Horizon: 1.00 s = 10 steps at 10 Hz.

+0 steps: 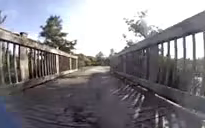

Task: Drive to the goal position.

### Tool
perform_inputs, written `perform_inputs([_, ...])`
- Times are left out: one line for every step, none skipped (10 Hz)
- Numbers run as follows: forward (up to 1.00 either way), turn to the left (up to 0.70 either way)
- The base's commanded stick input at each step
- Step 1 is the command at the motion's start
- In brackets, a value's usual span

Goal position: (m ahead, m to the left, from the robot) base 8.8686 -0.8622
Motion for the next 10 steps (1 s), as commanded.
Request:
perform_inputs([1.00,0.00])
perform_inputs([1.00,0.00])
perform_inputs([1.00,0.00])
perform_inputs([1.00,0.00])
perform_inputs([1.00,0.00])
perform_inputs([1.00,0.00])
perform_inputs([1.00,0.03])
perform_inputs([1.00,0.18])
perform_inputs([1.00,0.27])
perform_inputs([1.00,0.27])
